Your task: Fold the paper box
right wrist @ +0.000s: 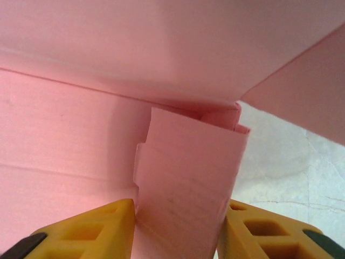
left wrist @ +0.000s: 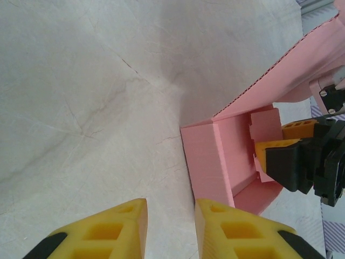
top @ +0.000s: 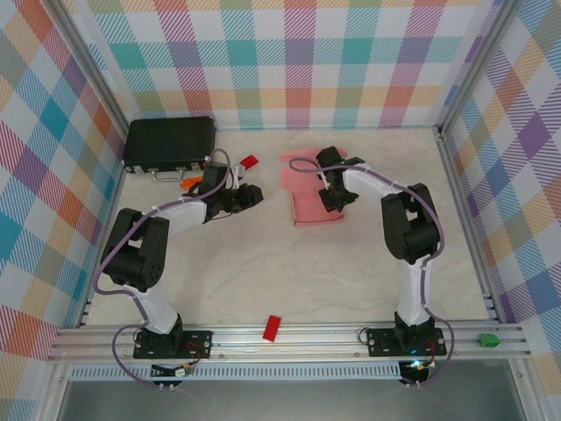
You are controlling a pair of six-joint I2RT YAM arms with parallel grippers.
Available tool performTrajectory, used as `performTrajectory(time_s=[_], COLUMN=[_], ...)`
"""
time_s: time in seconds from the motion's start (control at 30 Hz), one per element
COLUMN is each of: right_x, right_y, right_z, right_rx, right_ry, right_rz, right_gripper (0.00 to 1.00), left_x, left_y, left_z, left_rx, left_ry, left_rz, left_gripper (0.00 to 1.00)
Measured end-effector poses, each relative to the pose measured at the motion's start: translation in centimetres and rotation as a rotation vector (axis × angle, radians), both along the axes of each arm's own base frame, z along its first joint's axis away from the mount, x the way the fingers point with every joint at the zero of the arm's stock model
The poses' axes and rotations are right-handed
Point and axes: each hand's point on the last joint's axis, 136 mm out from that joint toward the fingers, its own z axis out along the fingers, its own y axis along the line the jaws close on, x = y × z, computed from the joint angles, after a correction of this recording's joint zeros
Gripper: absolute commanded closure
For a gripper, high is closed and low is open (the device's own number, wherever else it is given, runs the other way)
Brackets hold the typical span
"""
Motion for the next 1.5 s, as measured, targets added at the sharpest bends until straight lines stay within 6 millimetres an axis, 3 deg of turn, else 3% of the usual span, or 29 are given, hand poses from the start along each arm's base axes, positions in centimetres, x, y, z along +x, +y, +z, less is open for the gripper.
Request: performTrajectory(time_s=[0.37, 0.67, 1.1, 1.5], right_x=[-0.5, -1.6, -2.0, -2.4], right_y=[-0.4, -1.0, -1.2, -0.6], right_z=[0.9, -0.1, -0.3, -0.3], right_rx=[0.043, 0.044, 0.031, 0.025], right_ry=[-0.004, 0.037, 0.052, 0.056], right_rz=[-0.037, -0.059, -0.057, -0.038], right_gripper=[0.58, 0.75, 0.83, 0.86], left_x=[-0.1, -0.1, -0.1, 0.0], left_y=[-0.1, -0.1, -0.3, -0.7], left_z=[0.1, -0.3, -0.2, 0.5], left_rx=[-0.007, -0.005, -0.020, -0.059], left_ry=[0.002, 0.010, 0.018, -0.047], left_rz=[-0.008, -0.008, -0.003, -0.023], left_gripper=[0.71, 0.71, 0.71, 0.60])
